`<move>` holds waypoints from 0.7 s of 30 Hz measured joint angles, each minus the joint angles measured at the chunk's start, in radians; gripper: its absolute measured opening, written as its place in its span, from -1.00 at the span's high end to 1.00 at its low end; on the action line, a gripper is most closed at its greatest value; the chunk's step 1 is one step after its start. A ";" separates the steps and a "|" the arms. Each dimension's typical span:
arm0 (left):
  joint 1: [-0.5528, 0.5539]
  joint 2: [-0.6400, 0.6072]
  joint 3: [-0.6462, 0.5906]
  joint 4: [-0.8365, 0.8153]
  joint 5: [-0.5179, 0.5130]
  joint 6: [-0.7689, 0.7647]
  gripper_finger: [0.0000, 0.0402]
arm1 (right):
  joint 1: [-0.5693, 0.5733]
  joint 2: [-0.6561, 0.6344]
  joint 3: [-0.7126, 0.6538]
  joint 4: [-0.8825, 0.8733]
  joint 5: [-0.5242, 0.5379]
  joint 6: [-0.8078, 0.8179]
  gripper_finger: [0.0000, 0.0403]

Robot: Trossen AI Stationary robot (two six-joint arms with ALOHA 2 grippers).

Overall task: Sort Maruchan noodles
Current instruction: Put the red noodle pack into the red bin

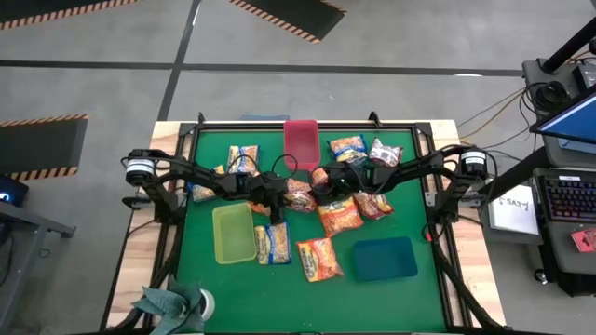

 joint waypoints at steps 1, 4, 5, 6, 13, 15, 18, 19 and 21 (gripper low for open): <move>0.000 0.000 -0.001 0.020 -0.001 -0.004 0.99 | 0.000 0.000 0.000 0.003 0.004 -0.015 -0.30; 0.000 0.000 0.000 0.061 -0.026 -0.020 0.99 | 0.000 0.000 0.000 0.019 0.013 -0.050 -0.25; 0.000 0.000 0.000 0.061 -0.032 -0.021 0.99 | 0.000 0.000 0.000 0.027 0.014 -0.065 -0.24; 0.000 0.000 0.000 0.060 -0.036 -0.022 0.99 | 0.000 0.000 0.000 0.037 0.019 -0.077 -0.23; 0.000 0.000 0.000 0.065 -0.051 -0.042 0.99 | 0.000 0.000 0.000 0.061 0.090 -0.192 -0.11; 0.000 0.000 0.000 0.065 -0.069 -0.047 0.99 | 0.000 0.000 0.000 0.068 0.091 -0.196 -0.04; 0.000 -0.001 0.000 0.066 -0.077 -0.054 0.99 | 0.000 0.000 0.000 0.077 0.103 -0.197 0.07; 0.000 -0.001 0.000 0.067 -0.078 -0.061 0.99 | 0.000 0.000 0.000 0.081 0.114 -0.196 0.10; 0.000 -0.001 0.000 0.069 -0.080 -0.073 0.99 | 0.001 0.000 0.000 0.083 0.126 -0.195 0.13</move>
